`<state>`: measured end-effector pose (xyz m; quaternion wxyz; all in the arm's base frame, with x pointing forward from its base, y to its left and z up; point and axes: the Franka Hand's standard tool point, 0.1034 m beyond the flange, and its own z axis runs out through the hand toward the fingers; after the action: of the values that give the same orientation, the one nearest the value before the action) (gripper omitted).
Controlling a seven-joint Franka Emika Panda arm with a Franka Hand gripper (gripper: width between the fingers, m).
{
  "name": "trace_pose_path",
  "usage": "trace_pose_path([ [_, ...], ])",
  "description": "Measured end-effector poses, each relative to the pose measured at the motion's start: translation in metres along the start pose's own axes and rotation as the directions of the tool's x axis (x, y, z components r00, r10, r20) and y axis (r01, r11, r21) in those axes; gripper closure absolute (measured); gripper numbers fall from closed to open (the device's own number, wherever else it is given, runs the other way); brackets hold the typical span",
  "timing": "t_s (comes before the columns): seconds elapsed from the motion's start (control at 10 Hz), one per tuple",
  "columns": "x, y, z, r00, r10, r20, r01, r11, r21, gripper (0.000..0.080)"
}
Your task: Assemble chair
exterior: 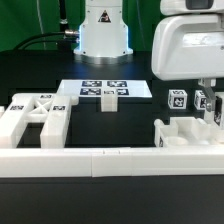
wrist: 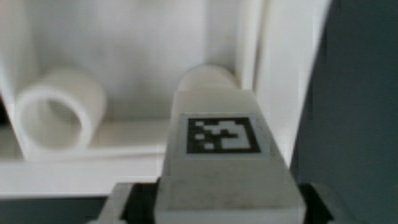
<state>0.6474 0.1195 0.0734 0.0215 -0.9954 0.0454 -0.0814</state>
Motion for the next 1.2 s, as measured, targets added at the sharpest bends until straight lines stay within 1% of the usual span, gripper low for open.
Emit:
trace_pose_path([
  [0.2,-0.0001,0.0013,0.0004,0.975,0.223,-0.008,-0.223,0.975,-0.006,0.0514],
  [0.3,-0.0004,0.0017,0.0005,0.94,0.341,-0.009,-0.341,0.94,-0.008,0.0514],
  [0.4,-0.0013,0.002,0.0004,0.879,0.477,-0.01,-0.477,0.879,-0.015,0.0514],
  [0.6,-0.0028,0.0009,0.0007,0.743,0.669,-0.011,-0.669,0.742,-0.028,0.0514],
  [0.7,-0.0026,-0.0006,0.001,0.665,0.747,-0.006,-0.747,0.664,-0.041,0.0512],
  [0.8,-0.0006,-0.001,0.0014,0.579,0.815,-0.005,-0.815,0.578,-0.049,0.0512],
  [0.9,0.0003,-0.0006,0.0018,0.531,0.847,-0.002,-0.846,0.53,-0.053,0.0512],
  [1.0,0.0004,0.0003,0.002,0.449,0.893,0.004,-0.892,0.449,-0.051,0.0512],
  [1.1,0.0003,0.0007,0.0021,0.401,0.916,0.003,-0.915,0.401,-0.051,0.0512],
  [1.2,0.0003,0.0006,0.0021,0.398,0.917,0.003,-0.916,0.397,-0.051,0.0512],
])
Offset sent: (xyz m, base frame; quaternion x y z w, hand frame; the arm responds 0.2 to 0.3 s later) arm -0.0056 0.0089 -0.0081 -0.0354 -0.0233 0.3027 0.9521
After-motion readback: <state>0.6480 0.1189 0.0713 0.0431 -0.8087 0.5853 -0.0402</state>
